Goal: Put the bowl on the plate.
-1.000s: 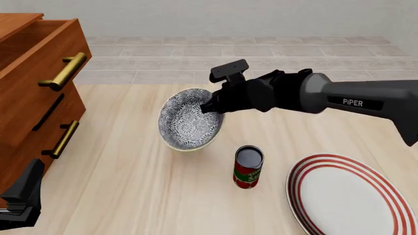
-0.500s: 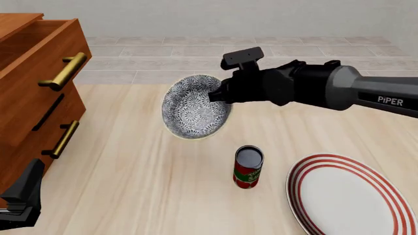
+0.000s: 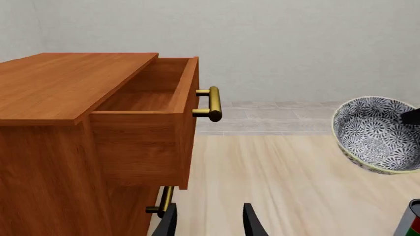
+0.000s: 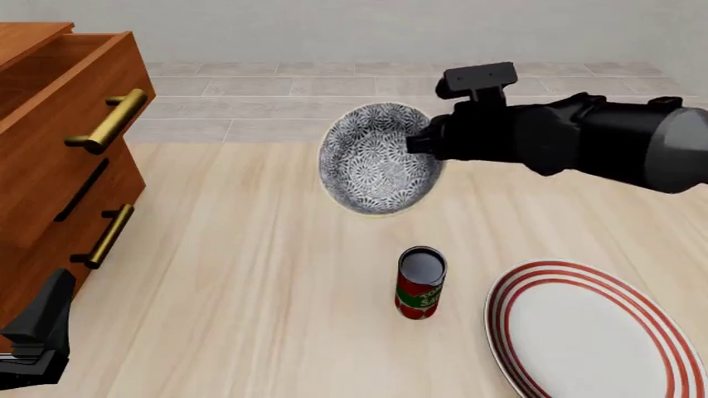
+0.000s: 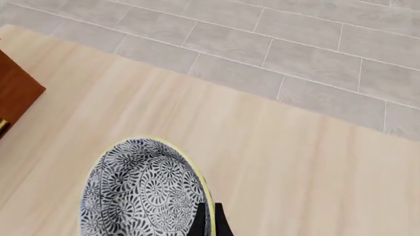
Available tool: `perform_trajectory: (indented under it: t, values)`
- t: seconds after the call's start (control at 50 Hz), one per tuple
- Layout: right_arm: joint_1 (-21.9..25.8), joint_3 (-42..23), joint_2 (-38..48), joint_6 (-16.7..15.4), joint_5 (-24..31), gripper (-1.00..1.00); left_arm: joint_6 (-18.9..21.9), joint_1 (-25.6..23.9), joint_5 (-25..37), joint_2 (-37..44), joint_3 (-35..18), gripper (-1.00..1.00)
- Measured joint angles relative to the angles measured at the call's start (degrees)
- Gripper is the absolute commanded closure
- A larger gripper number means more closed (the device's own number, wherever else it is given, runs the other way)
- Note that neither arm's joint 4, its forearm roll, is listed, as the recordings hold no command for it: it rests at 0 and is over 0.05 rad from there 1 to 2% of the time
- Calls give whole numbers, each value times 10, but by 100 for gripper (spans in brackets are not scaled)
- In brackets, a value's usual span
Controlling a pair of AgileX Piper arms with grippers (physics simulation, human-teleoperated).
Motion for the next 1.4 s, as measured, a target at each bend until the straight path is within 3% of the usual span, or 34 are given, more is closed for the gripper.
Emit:
perform_trajectory:
  t: [0.62, 1.4]
  values:
    - [-93, 116, -135, 6, -12, 100, 0, 0, 0, 0, 0, -100]
    - [-208, 248, -323, 1, 65, 100, 0, -3, -1, 2, 0, -100]
